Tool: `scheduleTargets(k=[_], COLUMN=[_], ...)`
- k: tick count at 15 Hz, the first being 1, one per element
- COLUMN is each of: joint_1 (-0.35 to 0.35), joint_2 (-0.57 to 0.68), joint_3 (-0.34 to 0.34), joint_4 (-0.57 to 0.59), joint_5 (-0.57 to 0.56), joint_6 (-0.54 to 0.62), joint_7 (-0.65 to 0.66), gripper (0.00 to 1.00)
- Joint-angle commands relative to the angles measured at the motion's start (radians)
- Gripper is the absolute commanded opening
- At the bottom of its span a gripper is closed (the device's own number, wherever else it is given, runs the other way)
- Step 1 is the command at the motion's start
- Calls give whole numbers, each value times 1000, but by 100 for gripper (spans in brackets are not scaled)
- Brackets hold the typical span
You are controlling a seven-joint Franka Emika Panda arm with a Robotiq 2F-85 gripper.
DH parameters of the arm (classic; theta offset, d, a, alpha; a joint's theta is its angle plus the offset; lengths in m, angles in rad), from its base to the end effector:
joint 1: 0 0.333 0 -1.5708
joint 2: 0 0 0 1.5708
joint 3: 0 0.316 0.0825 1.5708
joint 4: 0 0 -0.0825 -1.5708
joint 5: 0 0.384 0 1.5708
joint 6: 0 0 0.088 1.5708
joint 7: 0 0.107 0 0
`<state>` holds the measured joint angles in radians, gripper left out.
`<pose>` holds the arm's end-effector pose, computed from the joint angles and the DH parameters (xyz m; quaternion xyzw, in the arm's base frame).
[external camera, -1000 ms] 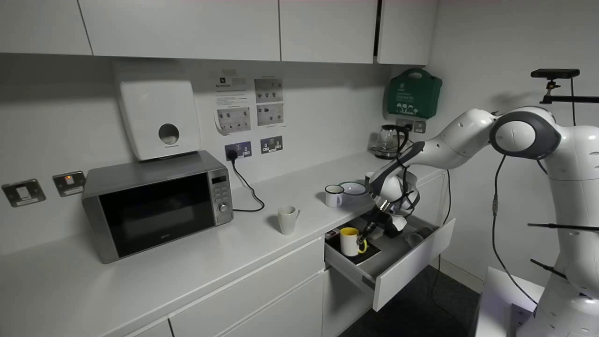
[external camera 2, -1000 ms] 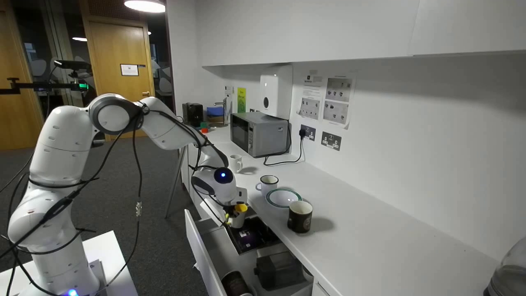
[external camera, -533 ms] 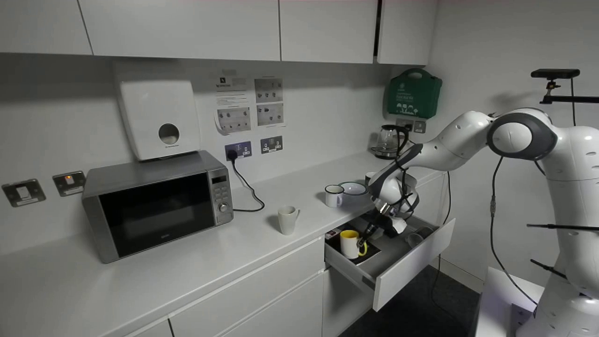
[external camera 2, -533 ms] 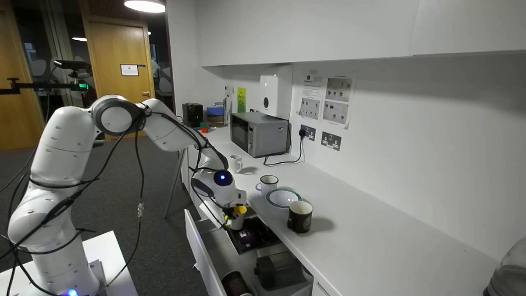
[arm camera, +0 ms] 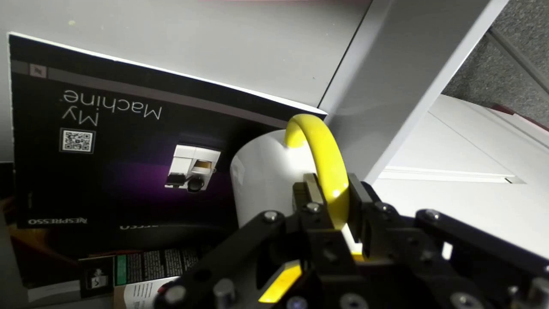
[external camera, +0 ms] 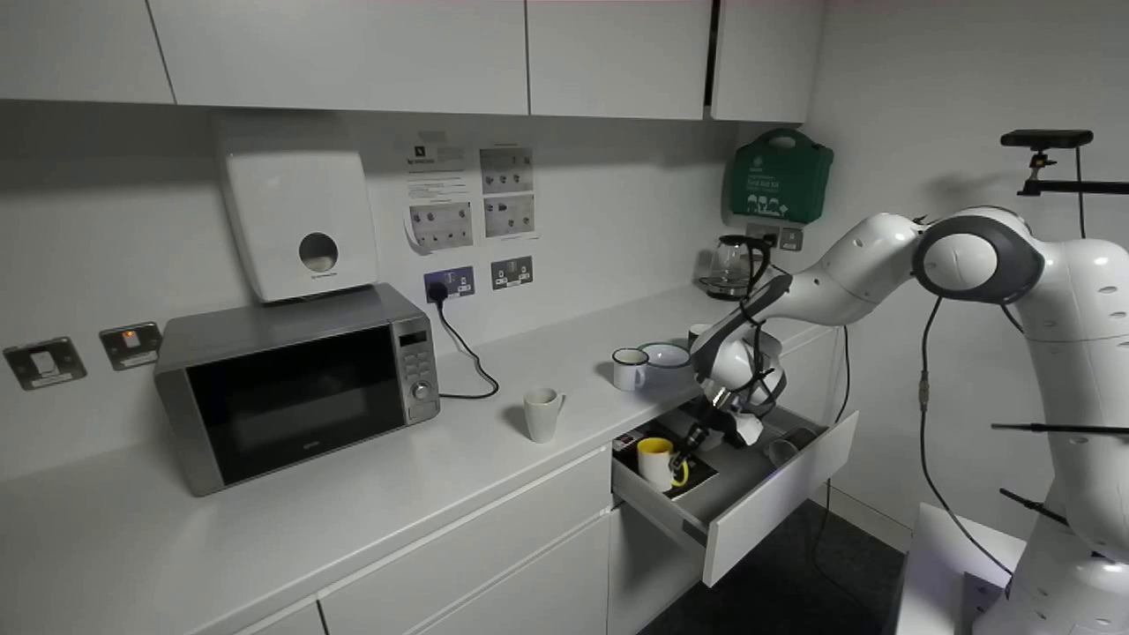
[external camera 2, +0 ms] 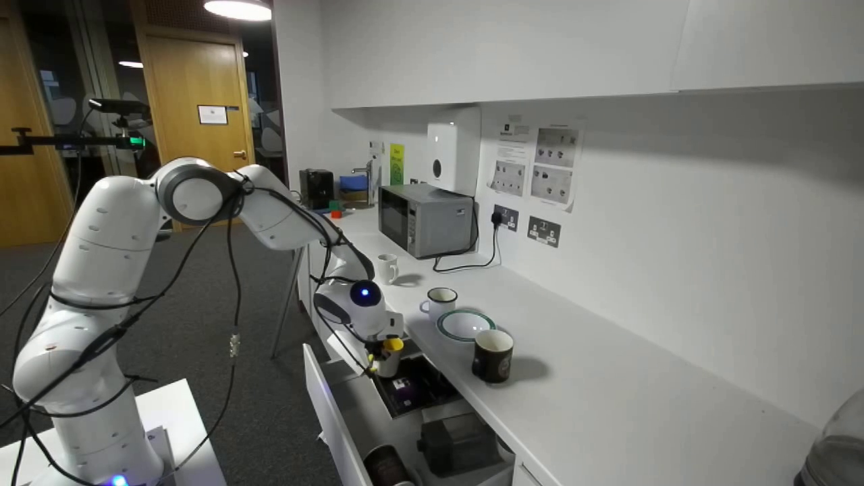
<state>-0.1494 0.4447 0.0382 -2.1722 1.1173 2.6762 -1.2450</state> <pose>0.5470 -0.0883 0.1813 -0.9639 -0.0587 -0.1794 0.1878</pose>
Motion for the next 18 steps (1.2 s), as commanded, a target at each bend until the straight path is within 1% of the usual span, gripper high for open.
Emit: scheduleTargets(k=[1,9,10,11,18], joint_1=[-19,-18,-18,-18,-19], joint_2=[10,22,22,22,17], joint_3=[24,30,30,29,30], joint_4=[23,31,31,31,33], joint_5=[50,46,44,43,43], joint_6=[36,46,44,44,40], joint_7=[-112,-116,-113,-111,-111], gripper=[5,5,43,44,96])
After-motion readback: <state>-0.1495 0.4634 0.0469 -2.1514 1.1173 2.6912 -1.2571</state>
